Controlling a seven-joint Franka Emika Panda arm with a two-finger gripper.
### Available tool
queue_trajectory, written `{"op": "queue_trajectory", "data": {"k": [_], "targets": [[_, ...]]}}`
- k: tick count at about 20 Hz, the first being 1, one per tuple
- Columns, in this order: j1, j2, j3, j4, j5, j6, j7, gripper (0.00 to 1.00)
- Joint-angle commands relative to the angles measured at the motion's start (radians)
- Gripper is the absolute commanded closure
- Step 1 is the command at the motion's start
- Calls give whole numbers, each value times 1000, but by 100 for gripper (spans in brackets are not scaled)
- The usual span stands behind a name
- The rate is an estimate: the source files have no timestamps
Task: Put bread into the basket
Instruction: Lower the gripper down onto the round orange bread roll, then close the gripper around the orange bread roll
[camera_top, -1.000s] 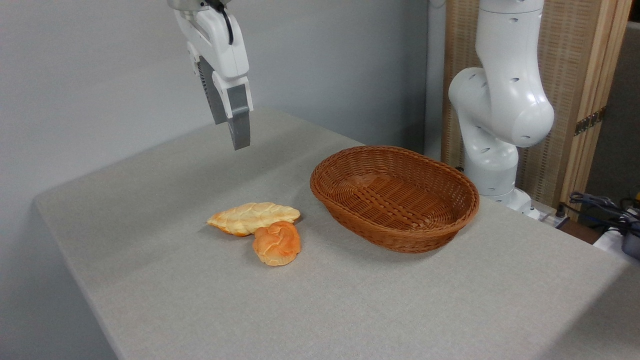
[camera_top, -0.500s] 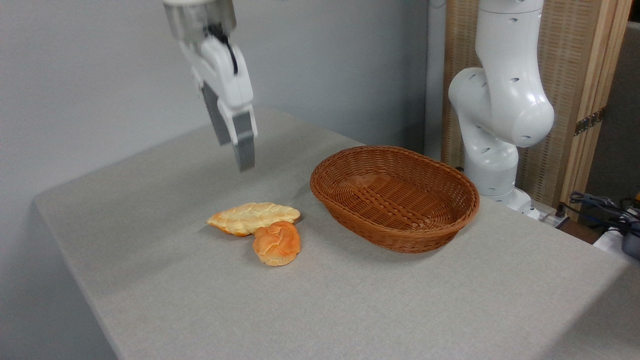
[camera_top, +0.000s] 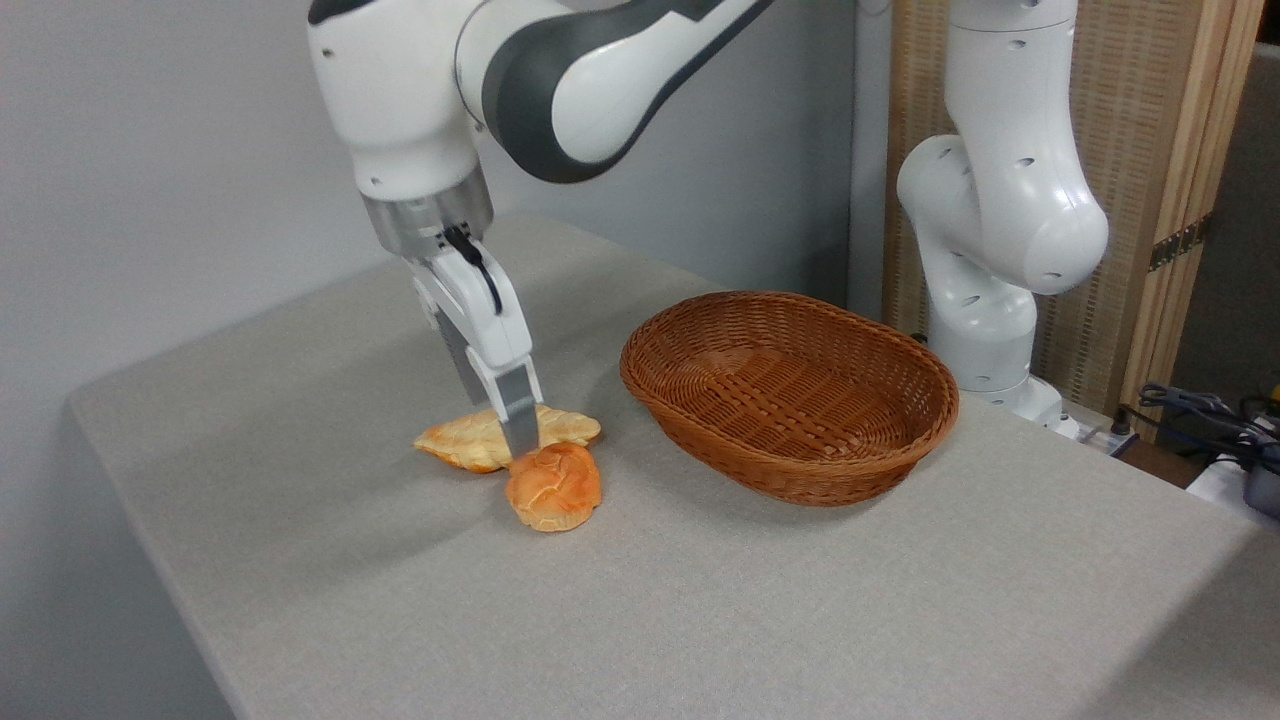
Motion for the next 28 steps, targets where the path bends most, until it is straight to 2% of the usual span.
{"op": "queue_trajectory", "data": {"k": [1,4,6,11,12,13,15,16,17,19,28], "targets": [[0,14,29,-27,68,11,13,0],[0,60,32,-28,100,12,16,0],[-3,94,32,-31,99,14,16,0],[-10,116,27,-31,89,23,18,0],[-12,117,27,-31,88,23,18,4],[-13,117,24,-31,88,22,18,17],[-13,116,23,-31,79,14,25,53],[-13,116,23,-31,67,9,30,66],[-13,116,23,-31,60,8,38,72],[-13,113,21,-30,60,6,45,78],[-16,107,20,-28,60,-14,48,78]]}}
